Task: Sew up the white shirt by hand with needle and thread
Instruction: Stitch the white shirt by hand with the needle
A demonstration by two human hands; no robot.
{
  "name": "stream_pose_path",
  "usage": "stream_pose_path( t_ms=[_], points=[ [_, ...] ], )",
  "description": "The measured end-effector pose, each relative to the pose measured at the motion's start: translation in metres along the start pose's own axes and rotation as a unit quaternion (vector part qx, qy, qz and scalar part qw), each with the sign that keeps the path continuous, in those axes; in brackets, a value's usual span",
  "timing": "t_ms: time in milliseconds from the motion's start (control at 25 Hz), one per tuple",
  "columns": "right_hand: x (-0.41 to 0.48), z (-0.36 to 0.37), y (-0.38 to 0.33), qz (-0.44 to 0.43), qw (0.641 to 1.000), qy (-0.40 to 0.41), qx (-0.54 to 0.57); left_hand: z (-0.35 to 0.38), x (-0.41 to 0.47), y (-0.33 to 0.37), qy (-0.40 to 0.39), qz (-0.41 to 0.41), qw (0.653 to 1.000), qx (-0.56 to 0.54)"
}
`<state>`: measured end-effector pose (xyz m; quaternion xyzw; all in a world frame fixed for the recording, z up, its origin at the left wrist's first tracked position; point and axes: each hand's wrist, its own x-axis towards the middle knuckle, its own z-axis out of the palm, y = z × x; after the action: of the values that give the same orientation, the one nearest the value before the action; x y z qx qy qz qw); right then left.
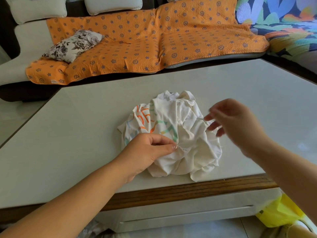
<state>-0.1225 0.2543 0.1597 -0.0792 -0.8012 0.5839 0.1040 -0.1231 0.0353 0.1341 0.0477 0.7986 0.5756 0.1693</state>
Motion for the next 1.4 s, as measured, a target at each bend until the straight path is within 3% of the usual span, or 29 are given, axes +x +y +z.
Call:
stream_pose_path(
  t_ms=[80,160,440,640,800,1000,1400],
  points=[
    [-0.029,0.013,-0.014,0.021,0.990,-0.136,0.000,0.001,0.000,0.000,-0.006,0.019,1.000,-0.007],
    [-0.053,0.026,-0.017,0.044,0.974,-0.220,-0.034,0.001,-0.001,0.000,-0.005,0.039,0.999,-0.002],
    [-0.049,0.028,0.003,-0.047,0.990,-0.116,-0.070,-0.004,-0.003,0.001,0.025,0.059,0.994,0.088],
    [-0.048,0.030,0.011,-0.067,0.988,-0.111,-0.086,-0.003,-0.001,0.003,0.020,0.051,0.998,0.033],
    [-0.055,0.027,0.009,-0.142,0.983,-0.050,-0.109,-0.003,-0.001,0.004,0.024,0.053,0.998,0.006],
    [-0.065,0.030,0.009,-0.059,0.986,-0.135,-0.082,-0.002,-0.003,0.006,0.037,0.052,0.998,-0.006],
    [-0.059,0.035,0.013,-0.019,0.985,-0.155,-0.067,-0.001,-0.004,0.008,0.030,0.043,0.998,-0.027]
  ],
)
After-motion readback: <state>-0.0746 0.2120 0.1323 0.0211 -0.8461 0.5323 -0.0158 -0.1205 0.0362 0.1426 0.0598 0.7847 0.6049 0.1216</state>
